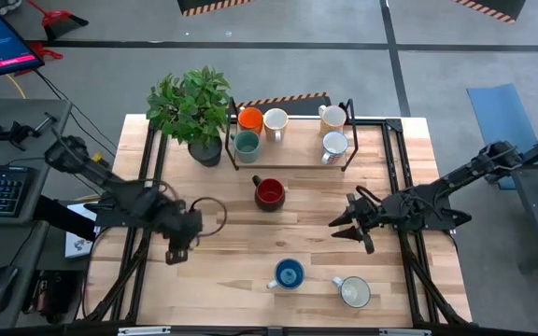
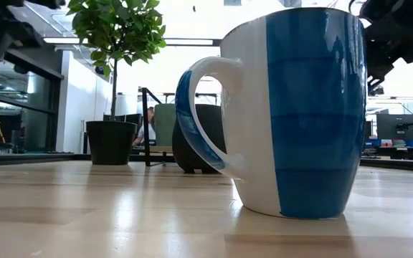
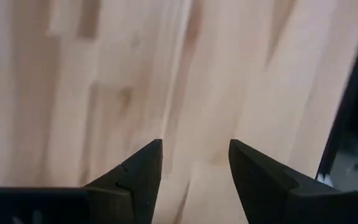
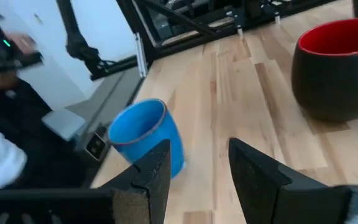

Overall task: Place coffee mugs
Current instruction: Put the blue mug on the shelf

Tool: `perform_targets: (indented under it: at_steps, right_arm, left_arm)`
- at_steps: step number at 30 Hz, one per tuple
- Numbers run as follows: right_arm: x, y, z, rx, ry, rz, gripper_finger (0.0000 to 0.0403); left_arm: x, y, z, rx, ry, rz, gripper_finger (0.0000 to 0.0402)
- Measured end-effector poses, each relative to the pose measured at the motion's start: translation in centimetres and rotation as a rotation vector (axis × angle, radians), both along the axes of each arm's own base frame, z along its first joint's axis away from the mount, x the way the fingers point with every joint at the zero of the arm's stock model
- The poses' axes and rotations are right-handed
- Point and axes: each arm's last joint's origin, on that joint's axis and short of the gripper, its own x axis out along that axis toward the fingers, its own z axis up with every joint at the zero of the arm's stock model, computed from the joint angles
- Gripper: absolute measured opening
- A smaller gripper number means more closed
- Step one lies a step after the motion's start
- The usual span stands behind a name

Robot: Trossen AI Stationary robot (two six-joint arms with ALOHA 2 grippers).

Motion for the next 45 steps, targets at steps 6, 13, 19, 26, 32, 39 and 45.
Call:
perform_targets:
  at_steps: [6,13,19,26,32,39,45]
  right_arm:
    - [1.5,-0.9,2.3,0.034,0.039,0.008,0.0142]
    - [5.2,-0.8,4.1,-0.036,0.248,0.089,0.0142]
    - [9.1,0.2,5.0,-0.076,0.422,0.148,0.0142]
    - [13.7,2.3,6.4,-0.229,0.508,0.259,0.0142]
    - [17.3,4.0,6.2,-0.381,0.529,0.372,0.0142]
    - [20.0,5.1,4.2,-0.367,0.600,0.445,0.0142]
    - [20.7,6.3,2.9,-0.363,0.624,0.458,0.0142]
  left_arm:
    - [-1.0,-0.9,-2.5,-0.033,-0.243,-0.042,0.0172]
    - [-1.3,-0.5,-4.1,0.013,-0.240,-0.041,0.0172]
    - [-1.1,-0.6,-4.2,0.009,-0.276,-0.033,0.0172]
    - [-0.8,-0.7,-4.0,0.017,-0.316,-0.024,0.0172]
    - [-0.6,-0.8,-3.9,0.023,-0.348,-0.044,0.0172]
    - [-0.5,-0.8,-3.8,0.029,-0.373,-0.053,0.0172]
    - [-0.4,-0.9,-3.7,0.026,-0.376,-0.052,0.0172]
